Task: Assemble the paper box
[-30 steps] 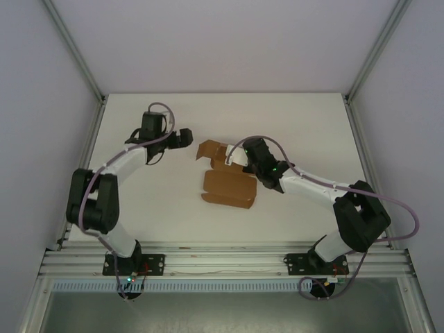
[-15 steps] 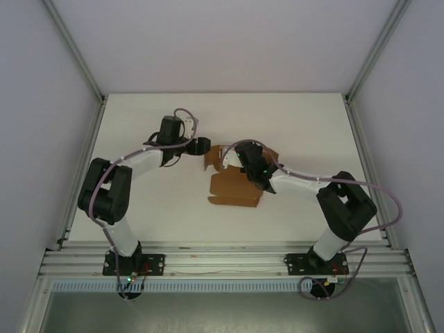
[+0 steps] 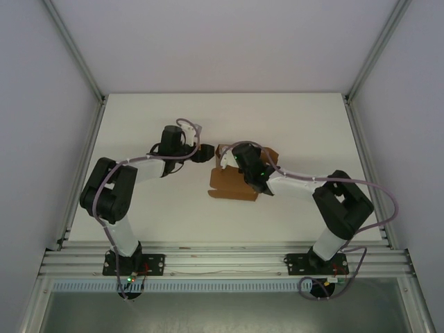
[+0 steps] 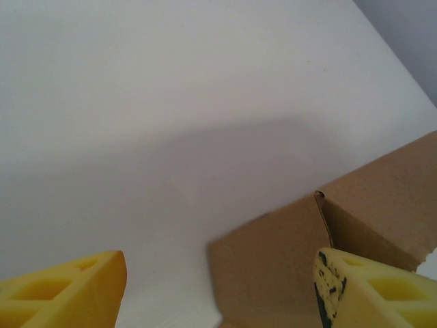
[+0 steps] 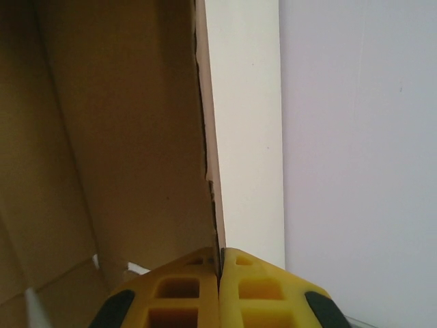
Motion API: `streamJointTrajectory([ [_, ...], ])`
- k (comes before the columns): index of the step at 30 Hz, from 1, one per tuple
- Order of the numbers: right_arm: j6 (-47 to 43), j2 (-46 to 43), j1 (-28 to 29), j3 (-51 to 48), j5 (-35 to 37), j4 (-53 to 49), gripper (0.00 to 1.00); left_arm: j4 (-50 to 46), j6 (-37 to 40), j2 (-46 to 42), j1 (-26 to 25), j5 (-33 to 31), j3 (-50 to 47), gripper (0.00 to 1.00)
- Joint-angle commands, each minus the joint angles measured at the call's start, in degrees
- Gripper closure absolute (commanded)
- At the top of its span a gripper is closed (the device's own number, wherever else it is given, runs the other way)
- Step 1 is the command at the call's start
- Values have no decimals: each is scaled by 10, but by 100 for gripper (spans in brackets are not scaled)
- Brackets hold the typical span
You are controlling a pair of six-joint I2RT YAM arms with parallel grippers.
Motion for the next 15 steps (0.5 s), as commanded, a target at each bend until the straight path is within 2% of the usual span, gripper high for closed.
streamJointTrajectory([
  [1,18,-1,5,-15,10,38,100,39,-22,13,-4,21,-13,27],
  [6,4,-6,5,-29,19,55,100,10,-15,-18,2,-43,-31,20],
  [11,5,-13,5,-36,17,53,100,-30,-15,-42,10,-98,-55,20],
  [15,-7,-10,5,-42,17,67,100,-21,4,-29,7,-63,-61,21],
])
